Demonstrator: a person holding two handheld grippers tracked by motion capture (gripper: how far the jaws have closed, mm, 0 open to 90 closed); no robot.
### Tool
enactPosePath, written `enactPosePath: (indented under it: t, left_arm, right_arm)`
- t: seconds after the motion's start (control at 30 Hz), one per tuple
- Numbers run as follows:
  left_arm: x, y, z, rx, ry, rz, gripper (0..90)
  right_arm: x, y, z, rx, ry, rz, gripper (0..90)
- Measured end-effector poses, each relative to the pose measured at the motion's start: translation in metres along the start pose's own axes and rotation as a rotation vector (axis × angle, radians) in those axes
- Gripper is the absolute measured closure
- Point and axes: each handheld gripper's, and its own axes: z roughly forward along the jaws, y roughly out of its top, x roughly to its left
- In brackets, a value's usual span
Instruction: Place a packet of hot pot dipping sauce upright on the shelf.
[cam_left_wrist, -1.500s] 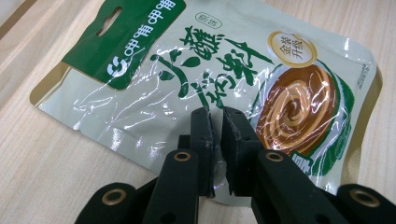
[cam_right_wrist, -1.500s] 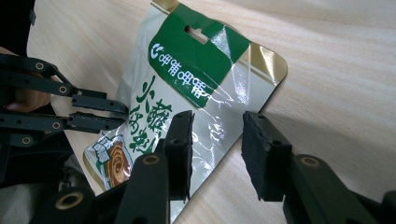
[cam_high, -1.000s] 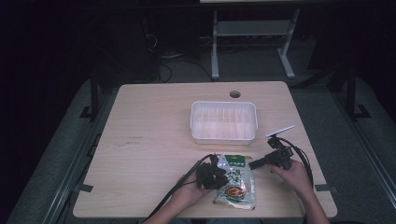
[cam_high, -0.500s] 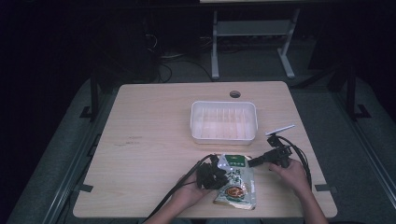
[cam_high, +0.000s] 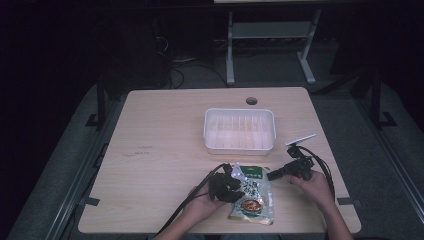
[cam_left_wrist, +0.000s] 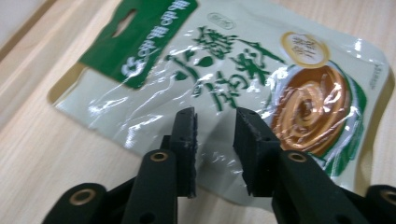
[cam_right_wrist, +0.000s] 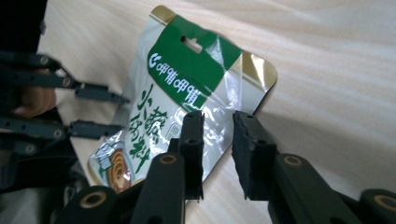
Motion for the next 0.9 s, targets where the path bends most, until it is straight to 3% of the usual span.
enactPosePath:
  t: [0.2, 0.4, 0.9]
  left_arm:
    - [0.0058, -0.0025, -0.0022, -0.001, 0.008, -0.021, 70.0]
    - [0.0071, -0.0029, -0.0006, 0.008, 0.018, -0.024, 75.1]
    - [0.0074, -0.0031, 0.0009, 0.005, 0.021, -0.017, 78.1]
  right_arm:
    - [-0.0058, -0.0032, -0.0051, 0.013, 0.009, 0.032, 70.5]
    - [-0.0018, -0.0002, 0.0019, 0.035, 0.009, 0.019, 70.7]
    - [-0.0041, -0.0013, 0.0002, 0.013, 0.041, 0.011, 72.2]
